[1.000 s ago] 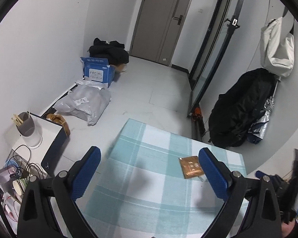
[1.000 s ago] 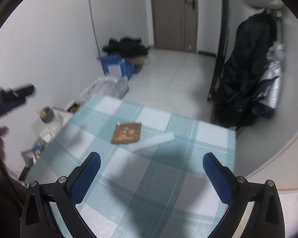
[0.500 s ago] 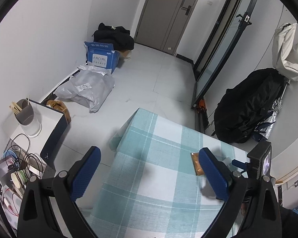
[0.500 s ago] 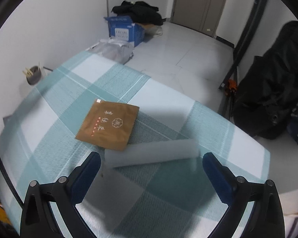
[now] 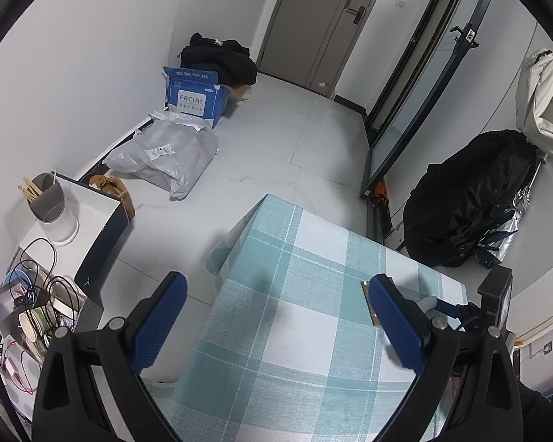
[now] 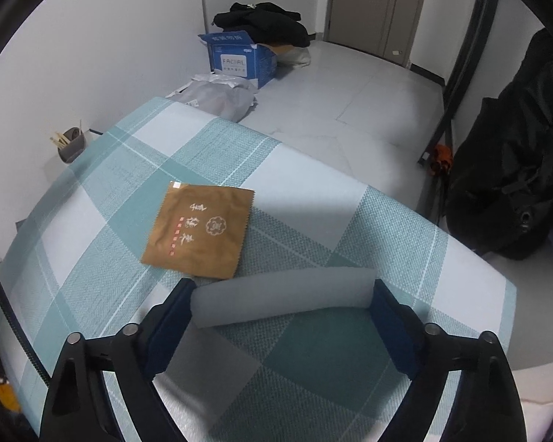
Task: Collect trash
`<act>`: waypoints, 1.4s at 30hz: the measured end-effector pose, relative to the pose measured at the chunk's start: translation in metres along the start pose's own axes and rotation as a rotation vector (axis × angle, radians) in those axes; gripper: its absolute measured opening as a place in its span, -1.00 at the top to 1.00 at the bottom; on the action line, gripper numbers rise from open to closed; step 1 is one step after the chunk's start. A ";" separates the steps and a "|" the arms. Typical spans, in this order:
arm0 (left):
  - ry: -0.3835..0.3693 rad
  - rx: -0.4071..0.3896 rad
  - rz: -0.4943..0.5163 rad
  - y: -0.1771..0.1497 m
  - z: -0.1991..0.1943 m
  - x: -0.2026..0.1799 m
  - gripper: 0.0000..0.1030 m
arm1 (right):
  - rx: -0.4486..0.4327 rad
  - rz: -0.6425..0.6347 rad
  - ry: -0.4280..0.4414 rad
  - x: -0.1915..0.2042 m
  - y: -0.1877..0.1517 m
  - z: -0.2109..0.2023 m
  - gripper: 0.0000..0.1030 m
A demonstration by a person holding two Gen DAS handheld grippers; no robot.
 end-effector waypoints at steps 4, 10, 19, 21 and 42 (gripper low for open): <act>-0.005 0.006 0.012 -0.002 0.001 -0.005 -0.88 | -0.004 0.006 0.010 -0.001 -0.004 -0.008 -0.65; -0.011 0.009 0.017 -0.003 0.001 -0.010 -0.88 | 0.007 0.007 0.023 0.000 -0.021 -0.023 -0.55; -0.028 0.008 0.020 -0.004 -0.002 -0.014 -0.88 | 0.055 -0.013 0.053 0.000 -0.048 -0.040 -0.45; -0.026 0.011 0.017 -0.005 -0.002 -0.013 -0.88 | 0.055 -0.040 0.055 0.002 -0.051 -0.045 -0.45; -0.004 0.027 0.014 -0.006 0.005 -0.009 -0.88 | 0.146 -0.381 0.121 0.030 -0.004 -0.007 0.26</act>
Point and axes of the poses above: each gripper's, at about its wrist camera, not at the fingertips, and z roughly the way its jaws point, x to its left, y to its top, the point moved 10 cm from there along z, roughly the way its jaws point, and after that the axes turned 6 degrees about -y, right-handed, at the moved point
